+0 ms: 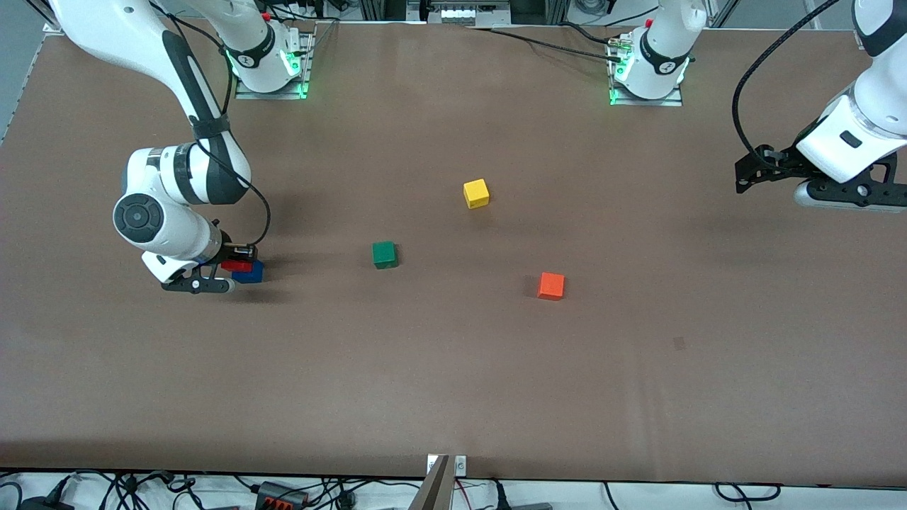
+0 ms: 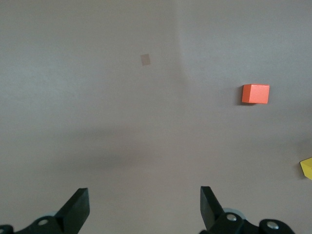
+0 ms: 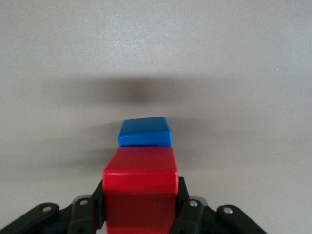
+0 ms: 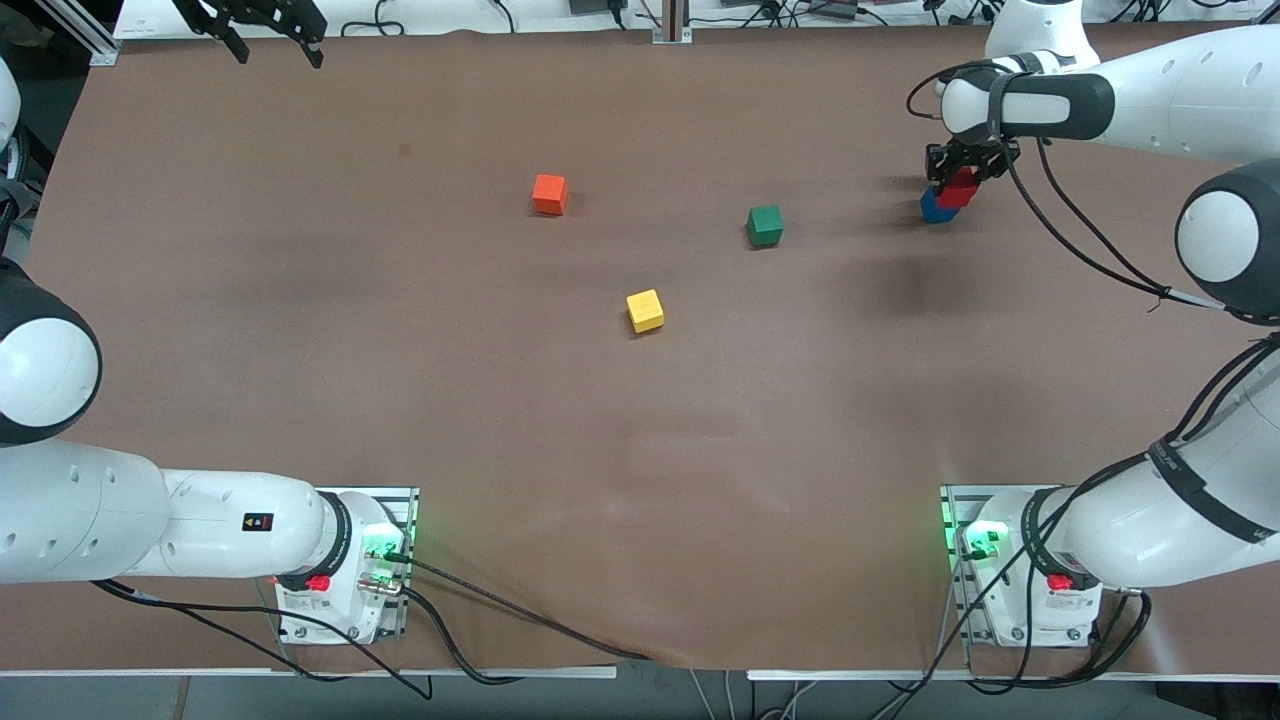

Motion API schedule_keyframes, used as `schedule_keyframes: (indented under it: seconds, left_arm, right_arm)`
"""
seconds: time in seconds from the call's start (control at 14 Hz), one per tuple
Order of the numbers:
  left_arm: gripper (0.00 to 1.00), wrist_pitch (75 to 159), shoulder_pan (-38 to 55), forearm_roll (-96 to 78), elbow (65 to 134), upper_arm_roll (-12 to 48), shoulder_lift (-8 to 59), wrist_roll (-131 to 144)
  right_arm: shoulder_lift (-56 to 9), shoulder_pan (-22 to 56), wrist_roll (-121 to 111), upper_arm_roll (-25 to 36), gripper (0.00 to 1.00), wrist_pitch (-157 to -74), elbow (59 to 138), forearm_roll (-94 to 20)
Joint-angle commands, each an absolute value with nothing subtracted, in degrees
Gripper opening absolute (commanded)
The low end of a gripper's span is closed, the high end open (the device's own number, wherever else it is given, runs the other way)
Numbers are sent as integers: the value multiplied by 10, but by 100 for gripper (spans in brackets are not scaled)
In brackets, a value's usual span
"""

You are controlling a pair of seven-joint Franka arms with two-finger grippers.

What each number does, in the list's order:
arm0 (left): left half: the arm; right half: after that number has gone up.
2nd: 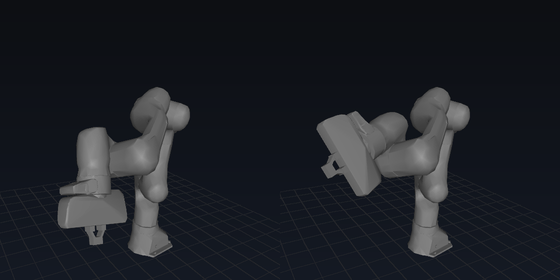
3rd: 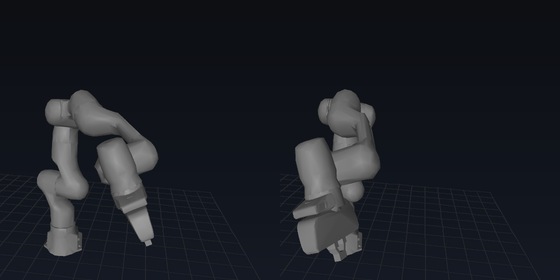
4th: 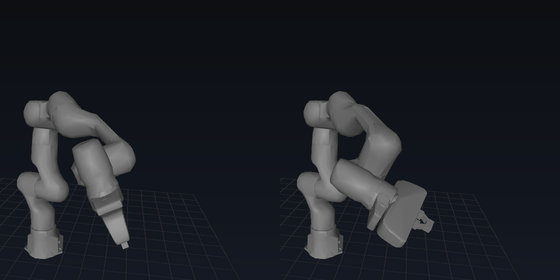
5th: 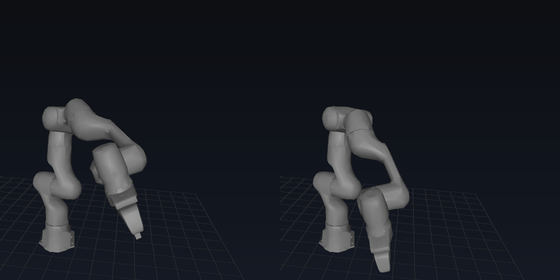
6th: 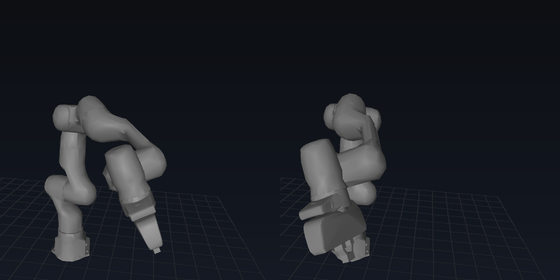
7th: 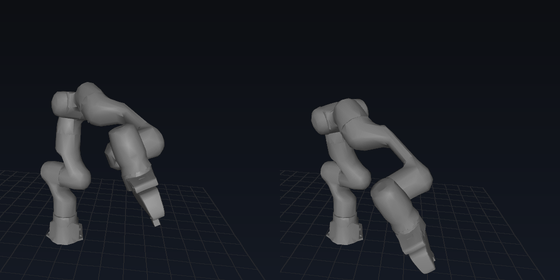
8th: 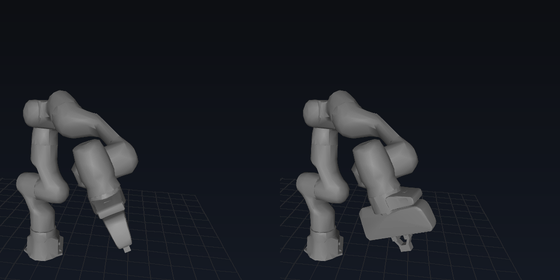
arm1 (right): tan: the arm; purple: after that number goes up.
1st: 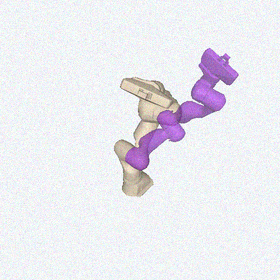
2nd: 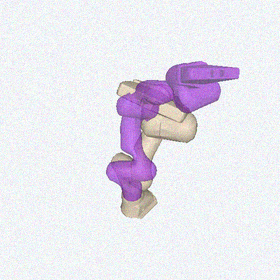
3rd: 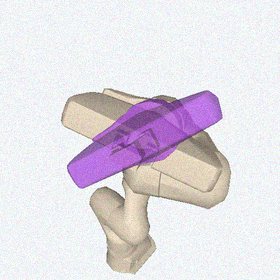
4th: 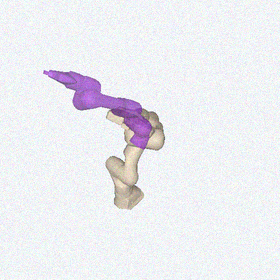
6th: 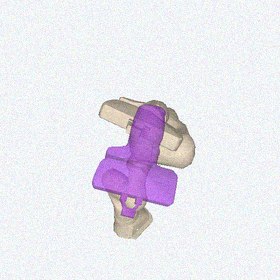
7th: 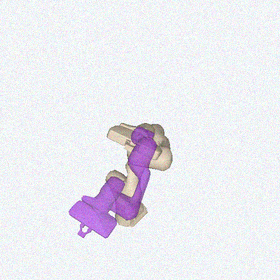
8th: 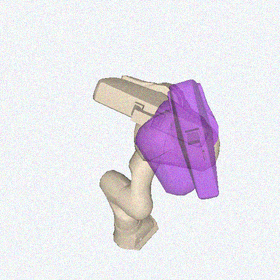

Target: Pass red block to right arm, stack on blue

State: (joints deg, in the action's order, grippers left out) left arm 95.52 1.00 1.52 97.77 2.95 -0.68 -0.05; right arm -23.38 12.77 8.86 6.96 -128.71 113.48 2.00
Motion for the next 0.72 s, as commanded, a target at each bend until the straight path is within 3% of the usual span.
schedule_keyframes:
  seconds: [0.0, 0.14, 0.22, 0.29, 0.65]
  left_arm:
    - [100, 963, 14, 10, 983, 28, -11, 9]
    - [100, 963, 14, 9, 981, 28, -10, 10]
    - [100, 963, 16, 9, 977, 28, -8, 10]
    - [100, 962, 16, 9, 976, 32, -7, 10]
    - [100, 962, 13, 10, 969, 41, -3, 14]
  right_arm:
    - [-234, 125, 99, 67, 0, -1296, 1137, 26]
    - [-235, 125, 99, 67, 1, -1296, 1136, 25]
    - [-234, 125, 99, 67, 26, -1298, 1136, 25]
    - [-234, 125, 107, 67, 99, -1297, 1135, 23]
    - [-213, 126, 104, 68, 100, -1250, 1098, 24]
